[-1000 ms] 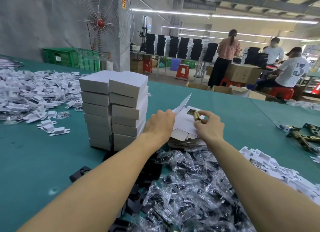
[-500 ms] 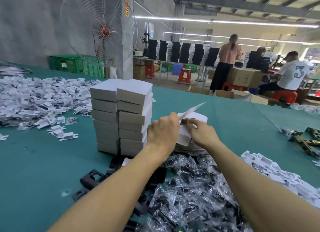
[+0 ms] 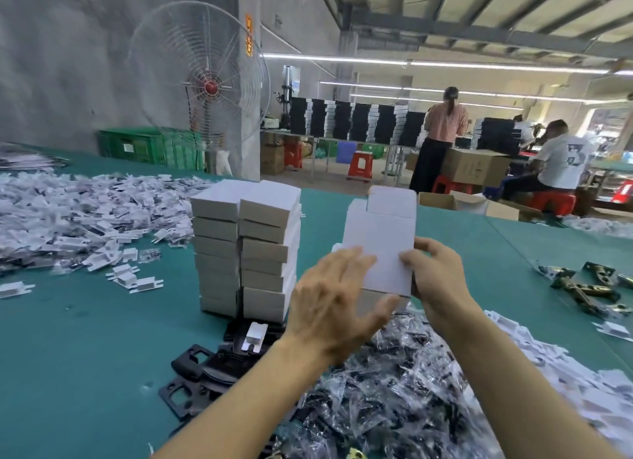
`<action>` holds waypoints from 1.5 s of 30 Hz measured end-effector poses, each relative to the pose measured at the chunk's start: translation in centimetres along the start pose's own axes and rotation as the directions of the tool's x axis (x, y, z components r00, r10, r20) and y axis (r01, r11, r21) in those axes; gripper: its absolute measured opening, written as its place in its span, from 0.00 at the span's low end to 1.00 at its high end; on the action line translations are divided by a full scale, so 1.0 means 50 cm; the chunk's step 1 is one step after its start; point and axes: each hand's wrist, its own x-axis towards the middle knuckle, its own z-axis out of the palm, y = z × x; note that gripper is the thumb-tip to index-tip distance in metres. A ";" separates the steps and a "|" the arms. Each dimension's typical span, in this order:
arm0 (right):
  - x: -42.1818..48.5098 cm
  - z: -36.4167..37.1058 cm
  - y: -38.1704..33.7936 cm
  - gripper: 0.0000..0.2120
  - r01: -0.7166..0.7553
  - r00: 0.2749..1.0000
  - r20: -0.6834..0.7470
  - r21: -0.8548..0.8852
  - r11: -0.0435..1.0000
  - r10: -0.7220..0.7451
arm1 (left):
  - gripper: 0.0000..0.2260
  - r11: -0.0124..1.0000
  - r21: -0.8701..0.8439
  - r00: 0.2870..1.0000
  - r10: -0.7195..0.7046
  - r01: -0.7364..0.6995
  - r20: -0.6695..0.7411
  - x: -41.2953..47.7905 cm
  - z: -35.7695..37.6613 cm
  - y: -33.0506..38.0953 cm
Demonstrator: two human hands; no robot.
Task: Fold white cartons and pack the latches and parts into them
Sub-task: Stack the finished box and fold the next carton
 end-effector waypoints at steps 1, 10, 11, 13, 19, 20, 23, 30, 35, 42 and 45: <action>-0.023 -0.014 -0.002 0.09 -0.009 0.999 0.034 0.076 0.997 0.006 | 0.34 0.985 -0.099 0.990 -0.140 0.143 0.034 -0.002 -0.005 0.010; -0.135 -0.084 0.034 0.03 -0.086 0.984 0.163 0.110 0.990 0.067 | 0.24 0.491 -0.695 0.847 -0.228 0.525 0.480 -0.026 -0.013 0.023; -0.136 -0.085 0.040 0.04 -0.042 0.990 0.137 -0.004 0.999 0.042 | 0.22 0.450 -0.721 0.844 -0.177 0.527 0.506 -0.031 -0.013 0.024; -0.141 -0.083 0.045 0.06 0.028 0.993 0.120 -0.160 0.987 -0.009 | 0.24 0.471 -0.720 0.835 -0.069 0.509 0.545 -0.040 -0.010 0.033; -0.173 -0.065 0.022 0.13 0.040 0.956 0.293 -0.061 0.997 -0.020 | 0.47 0.693 -0.642 0.851 0.080 0.327 0.520 -0.054 -0.010 0.048; -0.177 -0.065 0.014 0.15 -0.002 0.946 0.323 -0.010 1.000 0.005 | 0.49 0.729 -0.618 0.862 0.077 0.294 0.501 -0.053 -0.012 0.048; -0.187 -0.066 -0.010 0.16 -0.123 0.896 0.437 0.084 0.989 0.074 | 0.54 0.845 -0.503 0.909 0.052 0.181 0.414 -0.052 -0.023 0.045; -0.188 -0.082 -0.019 0.09 -0.010 0.944 0.329 0.017 1.000 0.004 | 0.59 0.996 -0.076 0.961 0.063 -0.044 0.269 -0.058 -0.020 0.022; -0.181 -0.092 -0.014 0.10 -0.031 0.961 0.273 -0.071 0.997 0.049 | 0.57 0.991 -0.135 0.965 0.026 0.010 0.260 -0.058 -0.012 0.025; -0.171 -0.092 0.007 0.06 0.143 0.983 0.154 -0.290 0.946 -0.101 | 0.45 0.985 -0.161 0.989 -0.036 0.060 0.146 -0.062 -0.007 0.035; -0.175 -0.089 0.011 0.09 0.198 0.980 0.047 -0.293 0.935 -0.193 | 0.43 0.991 -0.130 0.992 -0.018 0.034 0.122 -0.060 -0.008 0.038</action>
